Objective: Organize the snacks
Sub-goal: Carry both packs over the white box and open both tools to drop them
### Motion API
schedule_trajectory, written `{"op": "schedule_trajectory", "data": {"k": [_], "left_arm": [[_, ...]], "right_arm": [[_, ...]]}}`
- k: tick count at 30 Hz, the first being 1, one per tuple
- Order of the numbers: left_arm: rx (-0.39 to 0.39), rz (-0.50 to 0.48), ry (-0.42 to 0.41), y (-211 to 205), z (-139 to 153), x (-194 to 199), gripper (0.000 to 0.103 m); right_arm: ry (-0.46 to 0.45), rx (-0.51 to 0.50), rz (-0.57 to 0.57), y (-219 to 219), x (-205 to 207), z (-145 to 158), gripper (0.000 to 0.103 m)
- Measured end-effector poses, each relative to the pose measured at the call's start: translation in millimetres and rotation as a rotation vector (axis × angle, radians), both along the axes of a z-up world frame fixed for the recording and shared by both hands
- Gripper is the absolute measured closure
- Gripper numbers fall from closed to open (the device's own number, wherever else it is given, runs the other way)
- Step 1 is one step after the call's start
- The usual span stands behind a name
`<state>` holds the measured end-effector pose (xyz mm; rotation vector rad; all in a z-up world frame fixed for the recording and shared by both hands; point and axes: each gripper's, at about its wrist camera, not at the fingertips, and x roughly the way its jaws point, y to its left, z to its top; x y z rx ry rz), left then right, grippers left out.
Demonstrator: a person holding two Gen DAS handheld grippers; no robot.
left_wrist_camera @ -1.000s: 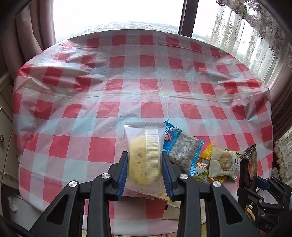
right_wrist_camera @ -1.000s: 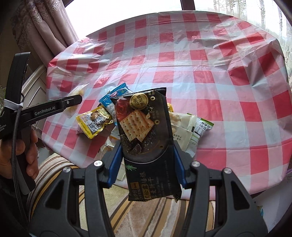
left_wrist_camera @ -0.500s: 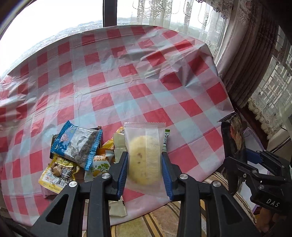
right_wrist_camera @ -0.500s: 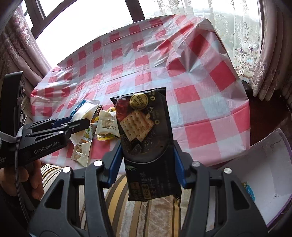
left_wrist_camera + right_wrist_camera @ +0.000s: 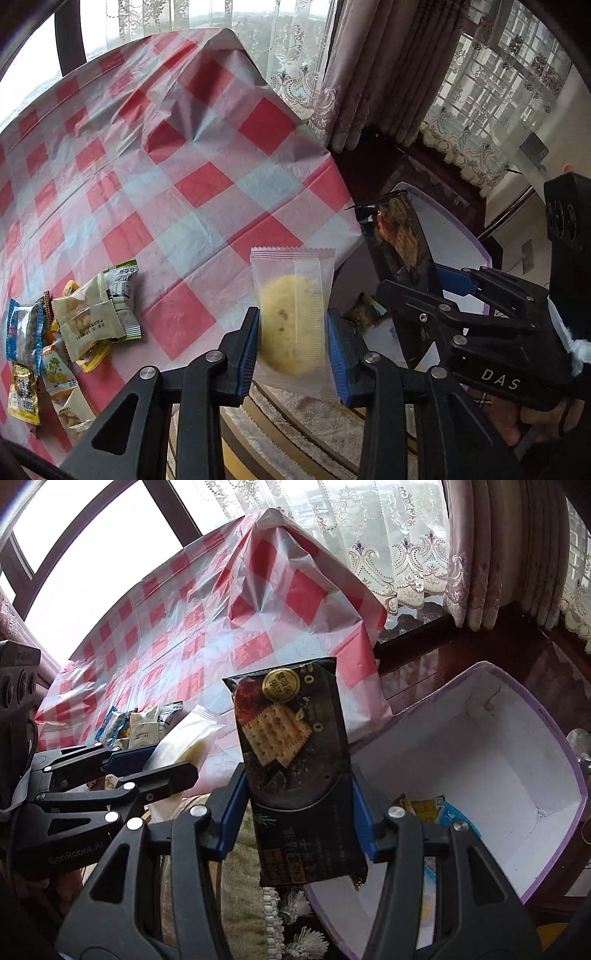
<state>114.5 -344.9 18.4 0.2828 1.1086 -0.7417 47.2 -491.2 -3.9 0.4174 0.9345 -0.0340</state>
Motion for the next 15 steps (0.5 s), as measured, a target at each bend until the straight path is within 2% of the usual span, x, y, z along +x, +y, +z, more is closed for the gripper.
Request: {"op": "schedule_trajectory", "data": {"k": [8, 15], "left_arm": [[0.073, -0.122, 0.068, -50.2, -25.1, -16.8, 0.067], [0.150, -0.195, 0.114, -78.4, -47.7, -27.4, 0.067]], "right_arm": [[0.111, 0.053, -0.112, -45.3, -25.1, -43.9, 0.048], [0.215, 0.084, -0.144, -58.4, -35.9, -80.0, 0.048]]}}
